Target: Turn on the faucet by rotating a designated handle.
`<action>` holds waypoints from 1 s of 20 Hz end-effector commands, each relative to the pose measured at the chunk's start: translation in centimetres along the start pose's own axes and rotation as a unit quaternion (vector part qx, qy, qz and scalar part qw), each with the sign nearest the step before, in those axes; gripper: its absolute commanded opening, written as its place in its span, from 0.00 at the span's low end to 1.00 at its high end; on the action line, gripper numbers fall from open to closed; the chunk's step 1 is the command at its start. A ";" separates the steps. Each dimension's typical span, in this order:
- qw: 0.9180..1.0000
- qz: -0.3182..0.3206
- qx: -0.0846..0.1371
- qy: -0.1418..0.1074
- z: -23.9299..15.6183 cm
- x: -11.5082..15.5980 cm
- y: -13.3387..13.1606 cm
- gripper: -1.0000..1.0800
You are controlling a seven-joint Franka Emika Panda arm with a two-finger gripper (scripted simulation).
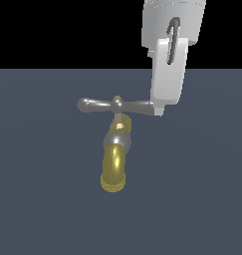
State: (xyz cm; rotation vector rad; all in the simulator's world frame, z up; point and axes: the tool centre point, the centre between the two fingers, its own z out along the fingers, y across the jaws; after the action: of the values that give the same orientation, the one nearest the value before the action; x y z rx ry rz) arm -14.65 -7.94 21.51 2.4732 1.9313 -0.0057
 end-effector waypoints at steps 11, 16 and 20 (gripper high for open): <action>0.999 -0.045 0.000 0.002 1.8 0.5 1.0 0.00; 0.999 -0.045 0.000 0.002 1.8 0.5 1.0 0.00; 0.999 -0.045 0.000 0.002 1.8 0.5 2.1 0.00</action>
State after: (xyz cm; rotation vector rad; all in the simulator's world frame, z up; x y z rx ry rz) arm -12.87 -7.90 19.74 2.3862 2.0421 -0.0008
